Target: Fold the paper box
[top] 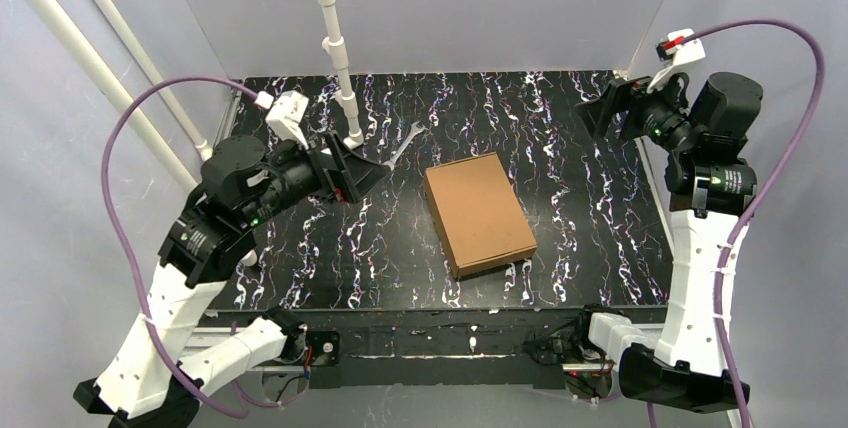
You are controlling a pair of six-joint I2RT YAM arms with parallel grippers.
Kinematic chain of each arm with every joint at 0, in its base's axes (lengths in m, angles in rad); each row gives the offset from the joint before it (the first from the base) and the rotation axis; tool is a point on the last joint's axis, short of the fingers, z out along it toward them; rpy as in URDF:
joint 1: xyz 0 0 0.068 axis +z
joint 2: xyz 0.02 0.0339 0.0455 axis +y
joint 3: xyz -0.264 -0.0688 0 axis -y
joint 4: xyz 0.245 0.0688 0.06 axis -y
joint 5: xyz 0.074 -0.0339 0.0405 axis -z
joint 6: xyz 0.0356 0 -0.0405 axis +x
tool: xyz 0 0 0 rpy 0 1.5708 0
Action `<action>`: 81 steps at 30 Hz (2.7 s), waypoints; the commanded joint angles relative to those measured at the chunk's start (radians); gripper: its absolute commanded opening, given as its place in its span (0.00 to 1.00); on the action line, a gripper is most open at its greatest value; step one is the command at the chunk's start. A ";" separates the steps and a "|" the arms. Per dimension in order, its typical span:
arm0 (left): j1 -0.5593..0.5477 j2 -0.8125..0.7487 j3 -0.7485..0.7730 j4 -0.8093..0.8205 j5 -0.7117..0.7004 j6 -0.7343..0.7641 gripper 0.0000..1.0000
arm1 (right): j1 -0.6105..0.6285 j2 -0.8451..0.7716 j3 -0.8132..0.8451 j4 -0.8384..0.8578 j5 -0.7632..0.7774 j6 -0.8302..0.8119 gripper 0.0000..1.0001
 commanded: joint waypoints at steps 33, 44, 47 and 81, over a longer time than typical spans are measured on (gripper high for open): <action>0.004 -0.100 0.002 -0.138 -0.072 0.092 0.98 | -0.032 -0.099 -0.004 0.004 0.030 0.122 0.98; 0.004 -0.100 -0.009 -0.130 -0.076 0.100 0.98 | -0.033 -0.093 -0.018 0.017 0.045 0.150 0.98; 0.004 -0.098 -0.012 -0.129 -0.073 0.104 0.98 | -0.034 -0.093 -0.024 0.018 0.058 0.155 0.98; 0.004 -0.104 -0.054 -0.114 -0.086 0.127 0.98 | -0.044 -0.079 -0.040 0.030 0.102 0.166 0.98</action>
